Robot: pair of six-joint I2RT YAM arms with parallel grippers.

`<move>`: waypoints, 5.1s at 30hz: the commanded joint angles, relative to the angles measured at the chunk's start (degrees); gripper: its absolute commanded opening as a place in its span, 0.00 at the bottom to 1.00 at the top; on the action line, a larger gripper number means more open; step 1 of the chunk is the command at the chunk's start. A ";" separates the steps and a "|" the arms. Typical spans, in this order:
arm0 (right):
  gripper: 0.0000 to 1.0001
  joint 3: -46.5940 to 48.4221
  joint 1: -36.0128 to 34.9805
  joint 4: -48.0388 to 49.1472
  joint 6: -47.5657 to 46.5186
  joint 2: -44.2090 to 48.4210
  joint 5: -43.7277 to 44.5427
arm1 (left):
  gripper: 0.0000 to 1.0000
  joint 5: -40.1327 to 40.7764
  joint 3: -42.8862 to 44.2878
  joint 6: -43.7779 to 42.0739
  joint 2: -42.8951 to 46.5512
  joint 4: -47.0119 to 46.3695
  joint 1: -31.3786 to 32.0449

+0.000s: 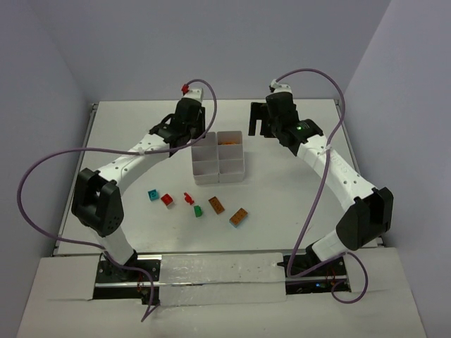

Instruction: Sort the legos into containers by color

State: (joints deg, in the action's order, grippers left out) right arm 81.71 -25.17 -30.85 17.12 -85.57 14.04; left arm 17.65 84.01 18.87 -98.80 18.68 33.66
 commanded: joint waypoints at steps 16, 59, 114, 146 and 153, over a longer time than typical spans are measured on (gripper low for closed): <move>1.00 -0.10 0.45 1.94 0.87 1.87 -0.07 | 0.13 10.65 -14.98 -7.21 3.79 -27.02 2.13; 1.00 -14.12 -0.57 8.26 -5.96 11.49 -18.71 | 0.74 -34.79 -18.92 -25.25 30.77 9.95 3.25; 1.00 -12.54 14.71 0.35 -7.81 9.89 -26.53 | 0.00 -30.09 -10.20 -26.54 17.39 18.35 8.62; 1.00 -13.23 14.71 0.77 -7.28 10.66 -24.24 | 0.21 -3.31 19.39 7.51 -11.62 23.82 0.18; 1.00 -12.94 14.71 0.57 -7.02 10.51 -24.46 | 0.60 -2.85 19.88 6.96 -11.67 23.90 -0.04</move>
State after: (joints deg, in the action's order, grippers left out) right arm 66.76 -10.83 -31.11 9.58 -76.18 -10.96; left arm 15.41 100.86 25.47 -111.14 42.48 33.89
